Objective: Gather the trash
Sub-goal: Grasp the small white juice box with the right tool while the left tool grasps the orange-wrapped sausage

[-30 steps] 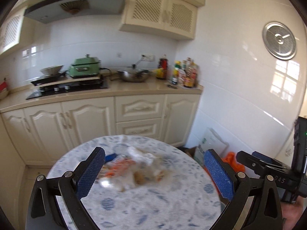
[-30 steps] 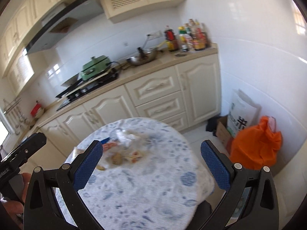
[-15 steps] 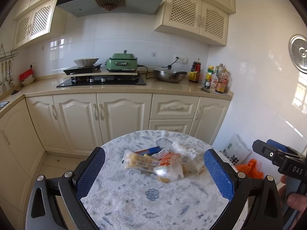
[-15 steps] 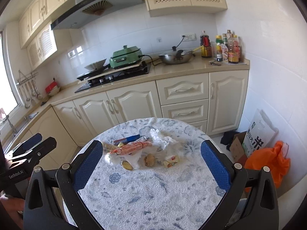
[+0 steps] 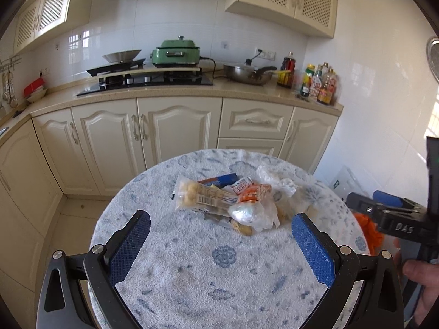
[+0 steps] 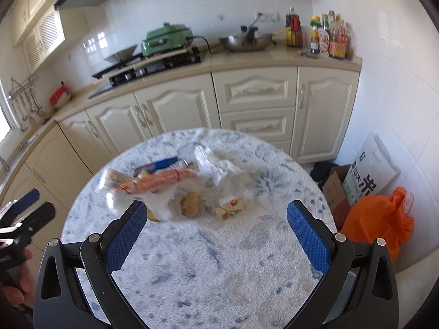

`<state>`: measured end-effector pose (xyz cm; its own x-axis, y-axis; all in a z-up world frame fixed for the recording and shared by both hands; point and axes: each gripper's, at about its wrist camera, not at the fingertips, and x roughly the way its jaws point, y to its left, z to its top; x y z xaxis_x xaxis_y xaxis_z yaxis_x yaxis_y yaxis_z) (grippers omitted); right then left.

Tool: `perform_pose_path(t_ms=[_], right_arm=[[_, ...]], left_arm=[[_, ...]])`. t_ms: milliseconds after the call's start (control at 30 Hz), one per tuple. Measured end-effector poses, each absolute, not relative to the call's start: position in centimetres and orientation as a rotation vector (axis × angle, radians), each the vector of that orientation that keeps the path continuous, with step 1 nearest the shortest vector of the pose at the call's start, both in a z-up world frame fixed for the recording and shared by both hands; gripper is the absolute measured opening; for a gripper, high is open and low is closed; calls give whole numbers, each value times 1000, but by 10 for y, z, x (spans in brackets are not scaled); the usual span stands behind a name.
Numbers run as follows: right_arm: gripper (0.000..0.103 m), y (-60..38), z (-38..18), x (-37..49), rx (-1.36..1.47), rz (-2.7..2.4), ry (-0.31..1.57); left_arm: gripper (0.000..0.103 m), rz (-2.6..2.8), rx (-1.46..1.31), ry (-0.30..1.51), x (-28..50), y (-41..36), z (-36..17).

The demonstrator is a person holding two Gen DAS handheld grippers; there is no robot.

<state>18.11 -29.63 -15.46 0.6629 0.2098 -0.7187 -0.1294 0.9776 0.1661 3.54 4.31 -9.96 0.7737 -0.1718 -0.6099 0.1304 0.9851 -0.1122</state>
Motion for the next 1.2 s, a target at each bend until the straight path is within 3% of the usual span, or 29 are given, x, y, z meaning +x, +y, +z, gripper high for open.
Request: perform_pose_path(t_ms=[467, 600, 667, 733, 867, 900, 933, 1000, 1200], right_arm=[[102, -302, -255, 248, 53, 173, 1015], [95, -297, -270, 263, 25, 188, 1035], [89, -295, -279, 270, 13, 194, 1055], [83, -293, -279, 273, -5, 199, 1042], [64, -287, -278, 275, -52, 219, 1030], [54, -285, -278, 274, -60, 219, 1027], [48, -286, -277, 274, -59, 220, 1025], [48, -288, -276, 273, -38, 228, 1024], [36, -294, -270, 265, 9, 244, 1021]], left_arm=[[102, -260, 69, 770, 146, -13, -149], [97, -282, 78, 815, 176, -21, -168], [88, -292, 84, 846, 192, -24, -178], [72, -304, 88, 879, 206, -28, -187], [62, -306, 160, 875, 224, -41, -198], [48, -320, 167, 885, 228, -45, -201], [41, -334, 155, 899, 230, -45, -203], [32, -346, 130, 907, 232, -46, -207], [25, -363, 100, 897, 226, -43, -211]])
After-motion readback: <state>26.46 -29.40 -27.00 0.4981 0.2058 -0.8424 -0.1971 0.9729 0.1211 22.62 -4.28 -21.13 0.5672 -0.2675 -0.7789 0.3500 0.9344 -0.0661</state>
